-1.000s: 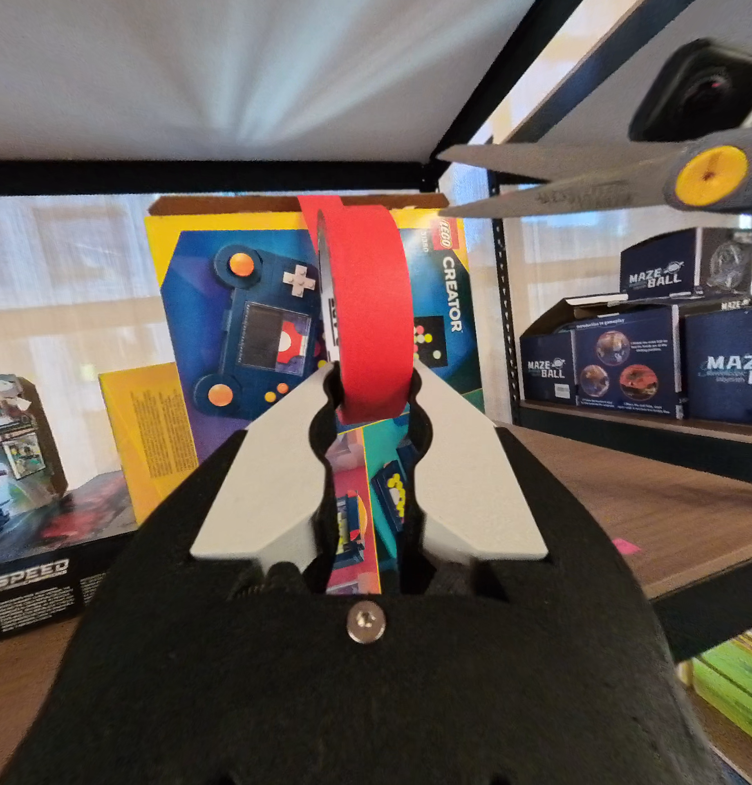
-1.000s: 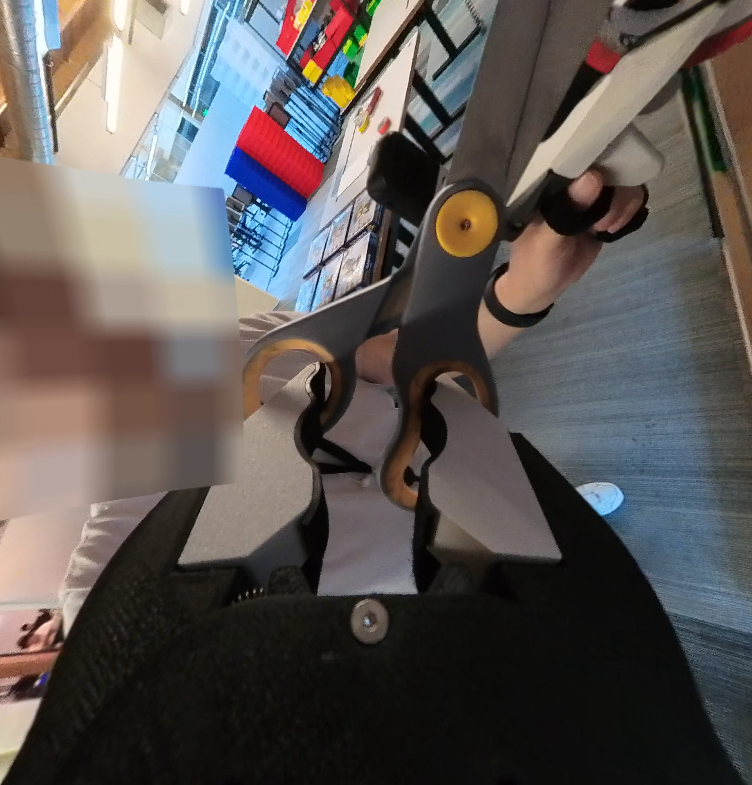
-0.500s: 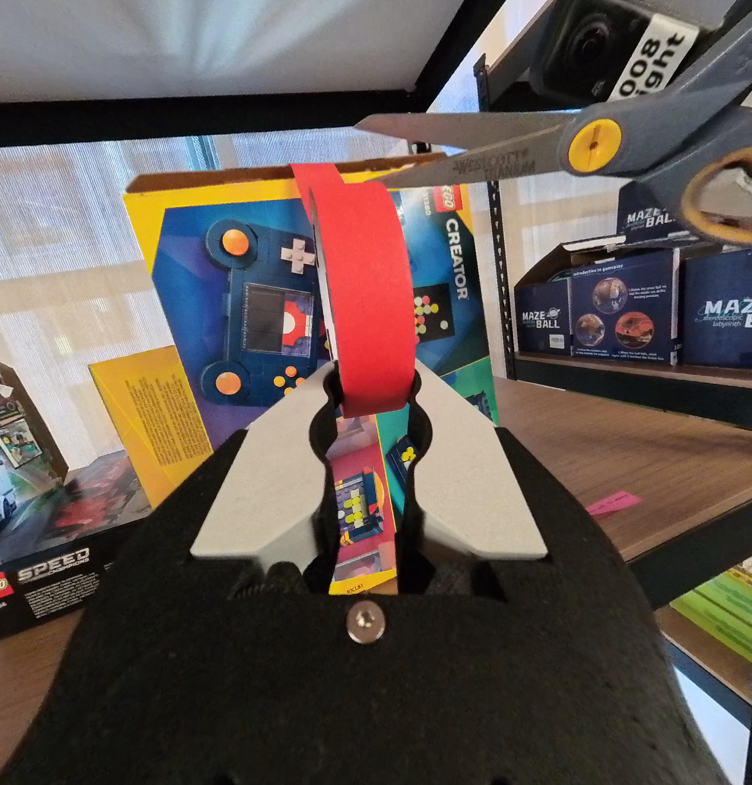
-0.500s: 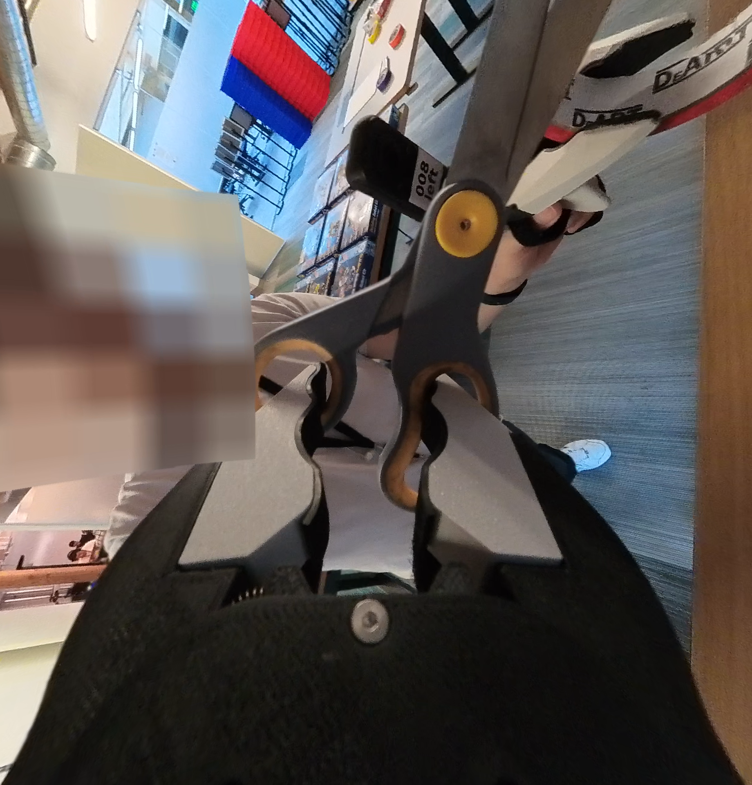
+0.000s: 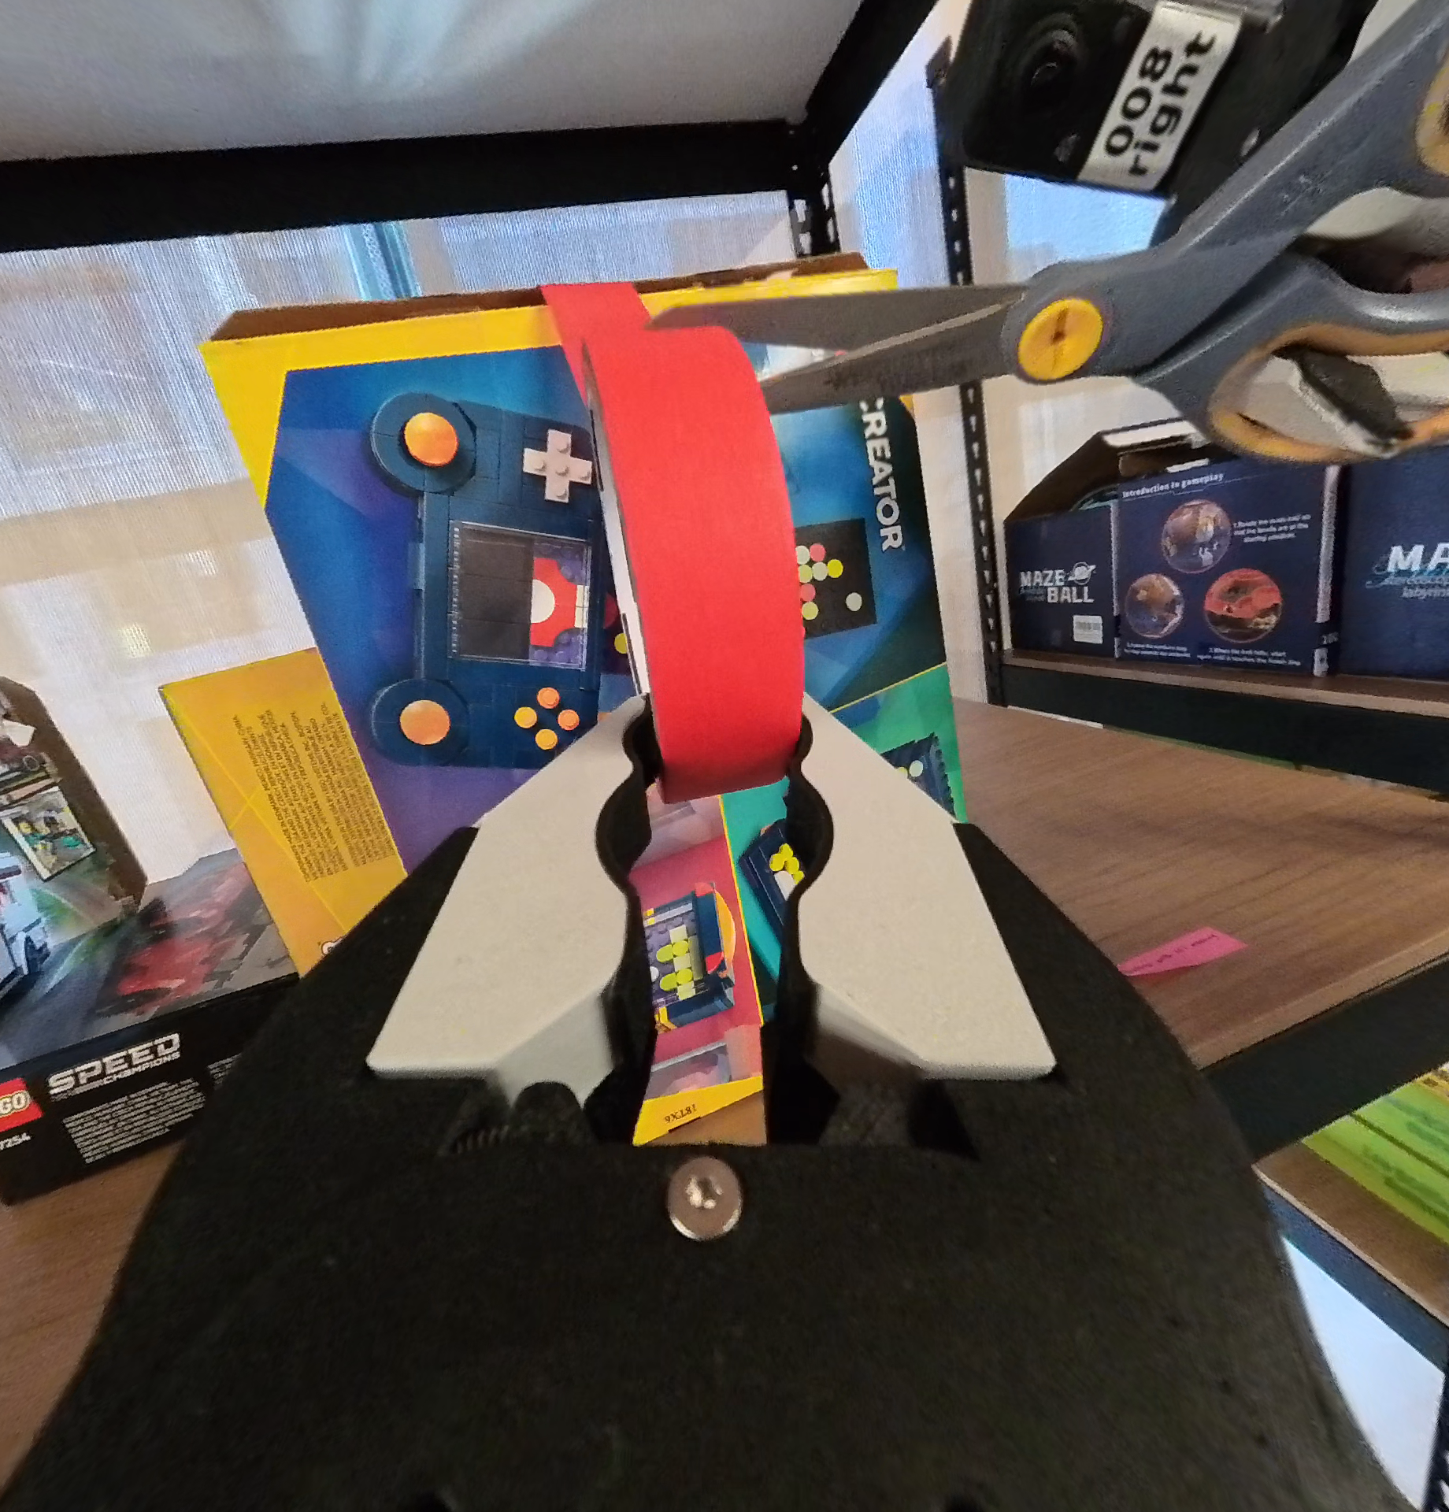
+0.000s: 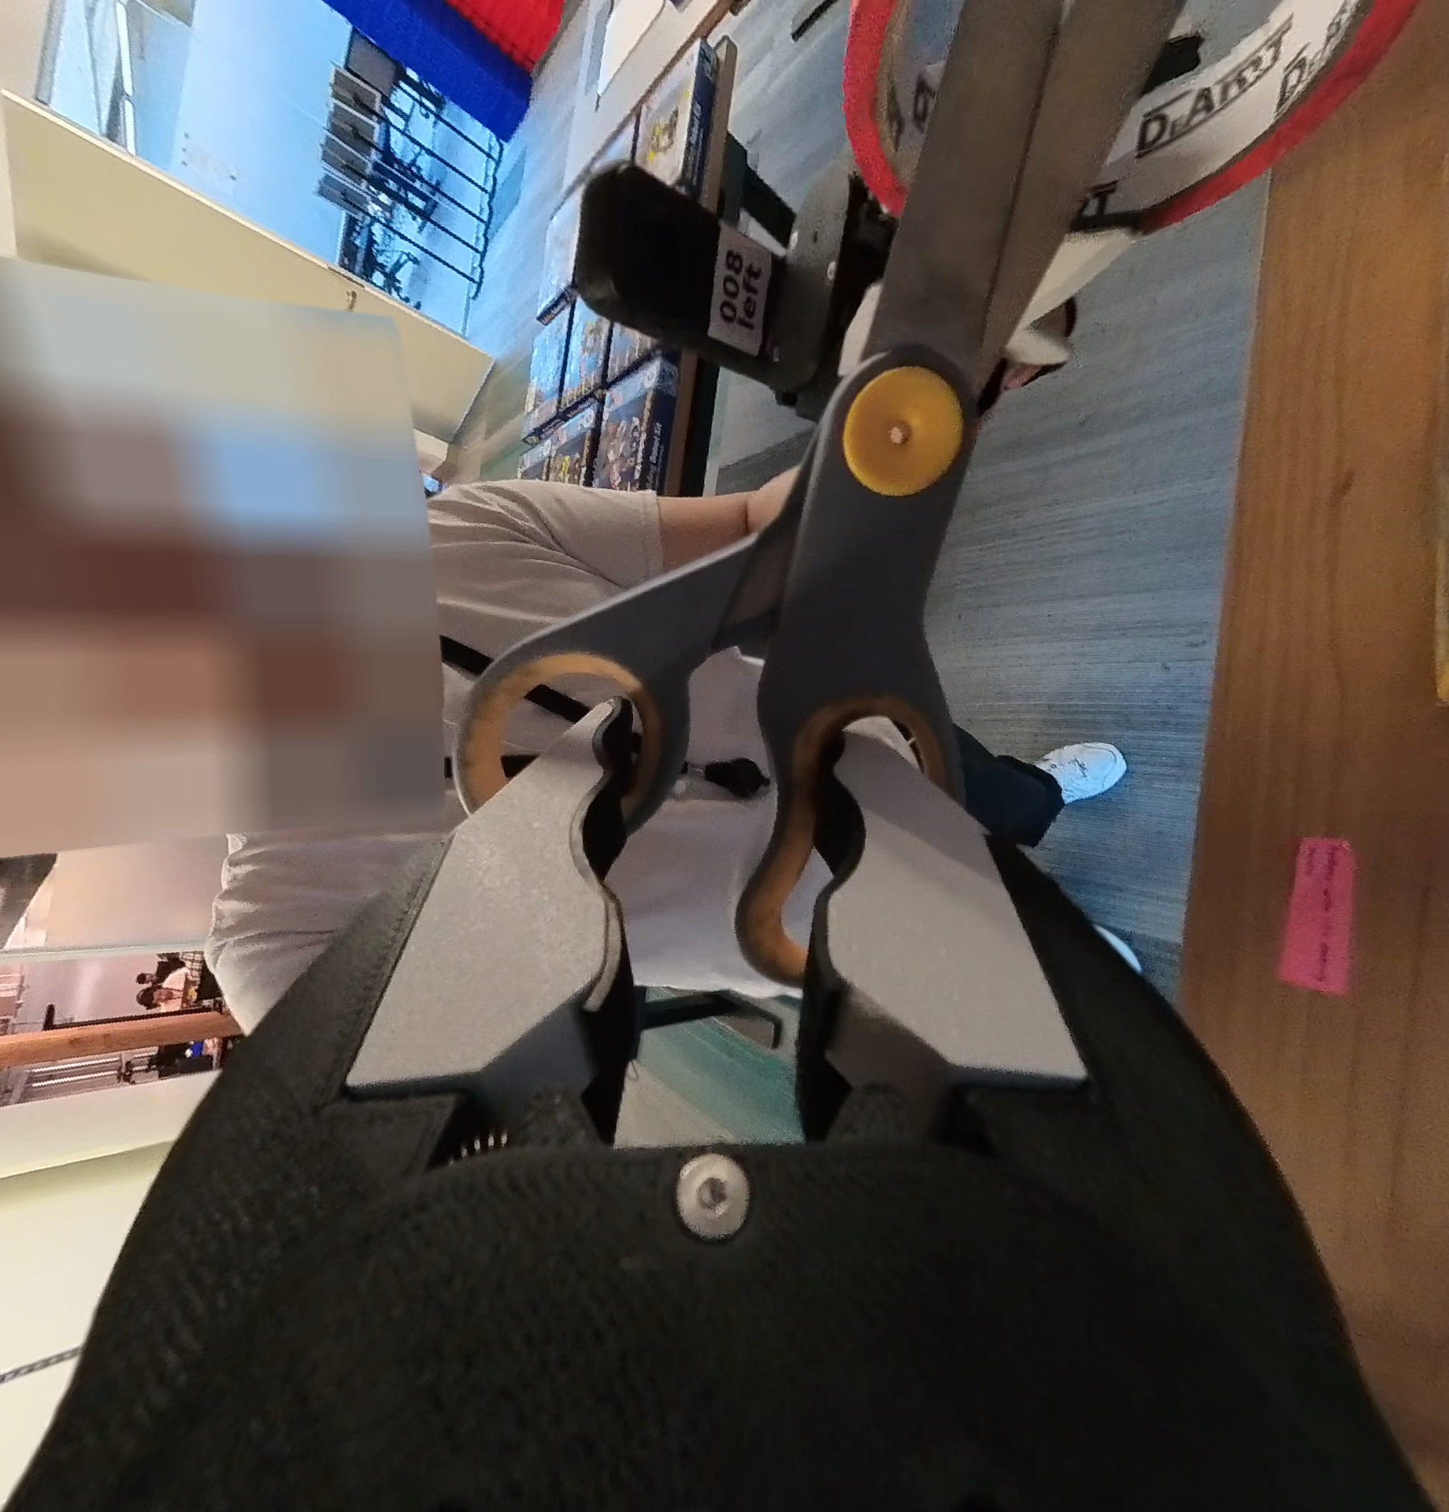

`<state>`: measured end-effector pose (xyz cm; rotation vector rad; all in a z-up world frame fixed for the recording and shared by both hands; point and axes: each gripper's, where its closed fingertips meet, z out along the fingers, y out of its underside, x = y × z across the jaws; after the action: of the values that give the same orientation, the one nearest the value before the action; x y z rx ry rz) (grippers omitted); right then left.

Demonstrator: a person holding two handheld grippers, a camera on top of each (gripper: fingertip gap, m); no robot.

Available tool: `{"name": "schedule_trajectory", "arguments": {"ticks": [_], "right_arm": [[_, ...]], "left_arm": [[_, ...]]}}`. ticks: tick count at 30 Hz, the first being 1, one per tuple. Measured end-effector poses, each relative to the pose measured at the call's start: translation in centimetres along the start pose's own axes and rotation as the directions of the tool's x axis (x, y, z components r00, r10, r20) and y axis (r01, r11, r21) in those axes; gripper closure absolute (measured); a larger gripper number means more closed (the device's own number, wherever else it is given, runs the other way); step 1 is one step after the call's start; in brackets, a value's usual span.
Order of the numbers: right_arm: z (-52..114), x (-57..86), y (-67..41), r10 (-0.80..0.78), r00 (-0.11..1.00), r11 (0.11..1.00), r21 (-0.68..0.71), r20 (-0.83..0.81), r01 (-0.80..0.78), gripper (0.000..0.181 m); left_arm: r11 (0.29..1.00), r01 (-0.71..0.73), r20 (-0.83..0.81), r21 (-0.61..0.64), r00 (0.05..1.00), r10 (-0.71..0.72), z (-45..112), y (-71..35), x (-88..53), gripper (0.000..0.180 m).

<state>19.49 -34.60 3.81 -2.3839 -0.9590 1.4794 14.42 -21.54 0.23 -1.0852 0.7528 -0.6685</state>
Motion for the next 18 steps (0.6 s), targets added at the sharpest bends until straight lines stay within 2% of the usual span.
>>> {"name": "schedule_trajectory", "arguments": {"ticks": [18], "right_arm": [[-1.5,0.7,-0.7,-0.024,0.991,0.965,-0.262,-0.129,-0.011,0.141]], "left_arm": [[1.000,0.006,-0.002,-0.008,1.000,-0.006,0.1,0.0,0.0,0.153]]}}
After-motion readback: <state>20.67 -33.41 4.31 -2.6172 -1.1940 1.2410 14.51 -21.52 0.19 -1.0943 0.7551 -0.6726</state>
